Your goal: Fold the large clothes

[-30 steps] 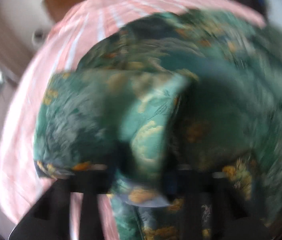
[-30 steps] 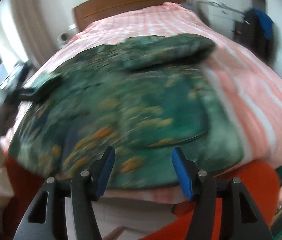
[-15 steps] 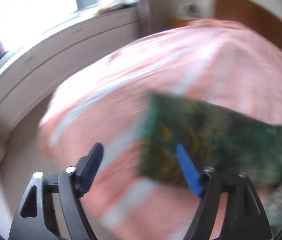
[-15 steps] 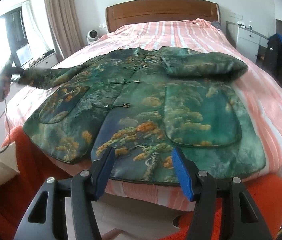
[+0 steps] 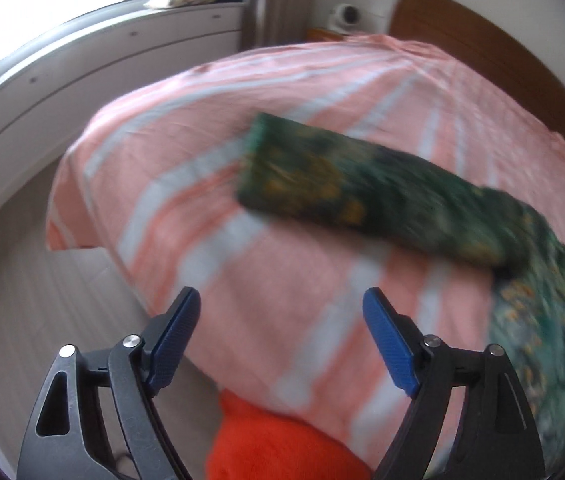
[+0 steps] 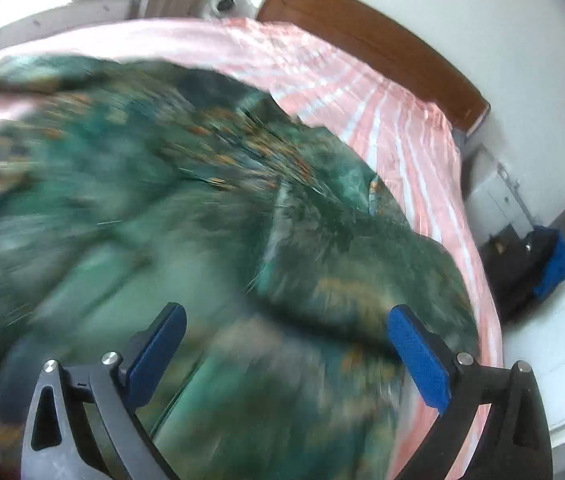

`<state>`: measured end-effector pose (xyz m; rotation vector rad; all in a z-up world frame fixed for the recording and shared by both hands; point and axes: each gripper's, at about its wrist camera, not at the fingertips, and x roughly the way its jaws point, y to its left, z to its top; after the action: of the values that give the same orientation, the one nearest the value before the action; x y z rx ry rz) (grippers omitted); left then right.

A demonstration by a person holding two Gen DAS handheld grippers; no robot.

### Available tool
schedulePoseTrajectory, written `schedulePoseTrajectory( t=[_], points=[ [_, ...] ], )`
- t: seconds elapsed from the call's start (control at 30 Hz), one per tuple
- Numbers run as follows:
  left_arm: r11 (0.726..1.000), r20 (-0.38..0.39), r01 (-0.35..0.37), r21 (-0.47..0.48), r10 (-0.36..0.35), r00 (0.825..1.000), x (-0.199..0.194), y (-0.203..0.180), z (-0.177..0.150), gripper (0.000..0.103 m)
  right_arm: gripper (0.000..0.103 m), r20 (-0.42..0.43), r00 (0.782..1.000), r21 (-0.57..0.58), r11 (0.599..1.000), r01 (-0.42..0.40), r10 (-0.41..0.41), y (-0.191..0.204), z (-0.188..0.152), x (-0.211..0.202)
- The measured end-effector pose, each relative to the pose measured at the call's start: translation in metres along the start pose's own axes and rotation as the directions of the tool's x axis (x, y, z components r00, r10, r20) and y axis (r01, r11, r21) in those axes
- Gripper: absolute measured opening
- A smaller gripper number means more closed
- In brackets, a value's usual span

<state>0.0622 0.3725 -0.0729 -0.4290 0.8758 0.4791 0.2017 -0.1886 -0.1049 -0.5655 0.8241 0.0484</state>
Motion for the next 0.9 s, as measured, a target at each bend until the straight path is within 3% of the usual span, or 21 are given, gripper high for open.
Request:
schedulePoseTrajectory(
  t=[0.07, 0.13, 0.17, 0.2, 0.3, 0.4, 0.5, 0.53, 0.57, 0.6, 0.67, 0.73, 0.77, 0.8, 0.83, 0.9],
  points=[
    [0.999, -0.005, 0.003, 0.040, -0.003, 1.000, -0.010, -0.011, -0.014, 0.086, 0.094, -0.105, 0.994, 0.047, 0.999, 0.026, -0.021, -0.009, 0.006, 0.050],
    [0.996, -0.005, -0.008, 0.091, 0.009, 1.000, -0.018, -0.024, -0.025, 0.086, 0.075, -0.102, 0.994, 0.208, 0.978, -0.019, 0.041, -0.035, 0.004, 0.069],
    [0.992, -0.001, -0.023, 0.124, 0.024, 1.000, -0.021, -0.030, -0.030, 0.086, 0.041, -0.092, 0.995, 0.275, 0.961, -0.013, 0.040, -0.048, 0.001, 0.067],
    [0.989, 0.003, -0.032, 0.144, 0.032, 0.999, -0.023, -0.034, -0.034, 0.086, 0.023, -0.074, 0.997, 0.351, 0.936, -0.005, 0.033, -0.064, -0.002, 0.060],
    [0.979, 0.021, -0.049, 0.199, 0.046, 0.999, -0.034, -0.050, -0.040, 0.086, 0.017, 0.004, 1.000, 0.506, 0.862, 0.009, -0.013, -0.120, -0.019, 0.026],
    [0.976, 0.034, -0.018, 0.219, 0.011, 0.999, -0.042, -0.070, -0.038, 0.086, 0.016, 0.025, 0.988, 0.572, 0.813, 0.109, -0.150, -0.181, -0.046, -0.008],
    [0.971, 0.051, 0.020, 0.238, -0.033, 0.998, -0.051, -0.092, -0.037, 0.086, 0.017, -0.047, 0.962, 0.646, 0.726, 0.235, -0.270, -0.252, -0.089, -0.026],
    [0.970, 0.054, 0.033, 0.243, -0.047, 0.997, -0.053, -0.098, -0.038, 0.088, 0.017, -0.096, 0.943, 0.668, 0.682, 0.298, -0.319, -0.276, -0.110, -0.030],
    [0.967, 0.056, 0.048, 0.251, -0.064, 0.996, -0.054, -0.106, -0.040, 0.092, 0.024, -0.156, 0.917, 0.684, 0.629, 0.369, -0.368, -0.298, -0.132, -0.033],
    [0.965, 0.058, 0.055, 0.258, -0.072, 0.996, -0.055, -0.111, -0.041, 0.093, 0.042, -0.251, 0.871, 0.684, 0.559, 0.468, -0.422, -0.321, -0.158, -0.035],
    [0.960, 0.067, 0.058, 0.275, -0.080, 0.995, -0.054, -0.126, -0.045, 0.094, 0.072, -0.393, 0.804, 0.649, 0.484, 0.586, -0.447, -0.346, -0.199, -0.030],
    [0.955, 0.072, 0.064, 0.290, -0.088, 0.994, -0.055, -0.140, -0.050, 0.094, 0.072, -0.475, 0.758, 0.645, 0.410, 0.645, -0.447, -0.353, -0.236, -0.036],
    [0.954, 0.073, 0.070, 0.292, -0.095, 0.993, -0.057, -0.144, -0.052, 0.094, 0.072, -0.486, 0.756, 0.660, 0.383, 0.646, -0.438, -0.351, -0.246, -0.042],
    [0.952, 0.075, 0.084, 0.293, -0.110, 0.991, -0.059, -0.151, -0.055, 0.094, 0.072, -0.473, 0.773, 0.692, 0.364, 0.623, -0.423, -0.343, -0.253, -0.050],
    [0.950, 0.081, 0.107, 0.293, -0.136, 0.987, -0.061, -0.159, -0.059, 0.096, 0.072, -0.421, 0.814, 0.738, 0.371, 0.564, -0.400, -0.324, -0.255, -0.060],
    [0.946, 0.095, 0.137, 0.294, -0.171, 0.981, -0.064, -0.170, -0.065, 0.098, 0.074, -0.327, 0.874, 0.776, 0.427, 0.465, -0.358, -0.289, -0.250, -0.073]
  ],
)
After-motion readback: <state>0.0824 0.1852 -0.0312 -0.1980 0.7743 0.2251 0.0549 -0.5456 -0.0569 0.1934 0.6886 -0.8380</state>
